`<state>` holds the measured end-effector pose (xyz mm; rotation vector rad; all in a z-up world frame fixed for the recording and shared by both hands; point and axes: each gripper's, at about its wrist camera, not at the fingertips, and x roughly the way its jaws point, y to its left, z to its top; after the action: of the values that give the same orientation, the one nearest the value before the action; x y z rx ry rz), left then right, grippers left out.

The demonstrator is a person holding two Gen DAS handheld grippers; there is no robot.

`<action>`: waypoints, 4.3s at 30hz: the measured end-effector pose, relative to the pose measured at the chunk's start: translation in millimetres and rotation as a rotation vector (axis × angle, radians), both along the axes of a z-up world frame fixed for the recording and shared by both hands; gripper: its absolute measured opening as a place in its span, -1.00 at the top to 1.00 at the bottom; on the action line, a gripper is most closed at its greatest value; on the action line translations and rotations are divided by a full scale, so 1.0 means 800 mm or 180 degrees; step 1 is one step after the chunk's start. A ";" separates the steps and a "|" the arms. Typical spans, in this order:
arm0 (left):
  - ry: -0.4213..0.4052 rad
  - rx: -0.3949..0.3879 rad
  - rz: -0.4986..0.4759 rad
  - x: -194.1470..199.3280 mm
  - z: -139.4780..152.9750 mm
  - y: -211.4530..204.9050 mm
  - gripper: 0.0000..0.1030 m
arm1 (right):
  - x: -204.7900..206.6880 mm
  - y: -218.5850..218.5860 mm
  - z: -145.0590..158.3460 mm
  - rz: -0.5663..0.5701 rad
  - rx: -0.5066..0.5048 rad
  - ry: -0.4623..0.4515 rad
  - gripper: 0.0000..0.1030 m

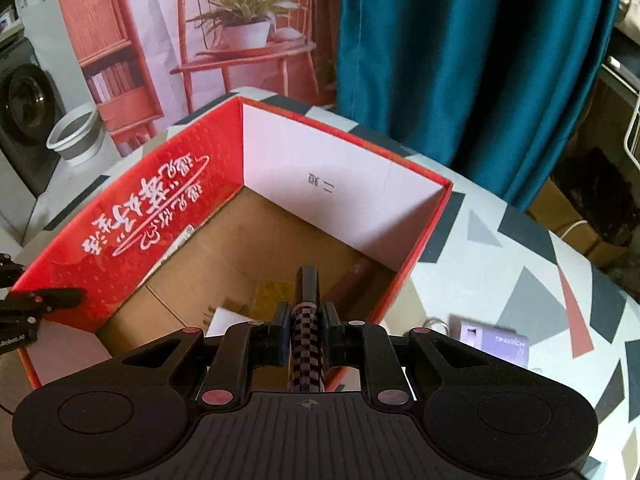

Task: Organize rigid objects
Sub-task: 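Carry the checkered pen into the red box and release it, then grasp the red-capped white marker with the right gripper, then carry the white marker into the red box and open the right gripper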

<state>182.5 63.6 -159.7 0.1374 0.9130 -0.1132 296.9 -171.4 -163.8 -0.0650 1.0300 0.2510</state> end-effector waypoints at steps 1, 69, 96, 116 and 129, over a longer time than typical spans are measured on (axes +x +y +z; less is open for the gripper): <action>0.0001 -0.0004 0.0001 0.000 0.000 0.000 0.55 | -0.001 0.000 -0.001 0.0014 0.0001 0.0004 0.72; -0.0008 -0.0008 0.0022 -0.001 -0.001 0.002 0.55 | -0.057 -0.164 -0.124 -0.0803 -0.0048 0.0532 0.74; -0.0001 -0.0014 0.0002 0.001 -0.002 0.004 0.55 | -0.003 -0.032 0.035 -0.0105 0.0688 -0.0095 0.74; -0.0006 -0.0016 -0.0001 0.000 -0.003 0.002 0.55 | -0.006 0.019 -0.021 0.0073 0.0283 0.0127 0.73; -0.0008 -0.0016 0.0000 0.000 -0.003 0.002 0.55 | -0.008 0.017 -0.019 0.0085 0.0297 0.0126 0.73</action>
<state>182.8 65.0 -161.8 0.1329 0.9102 -0.1153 290.6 -158.0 -179.0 0.0108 1.0560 0.3254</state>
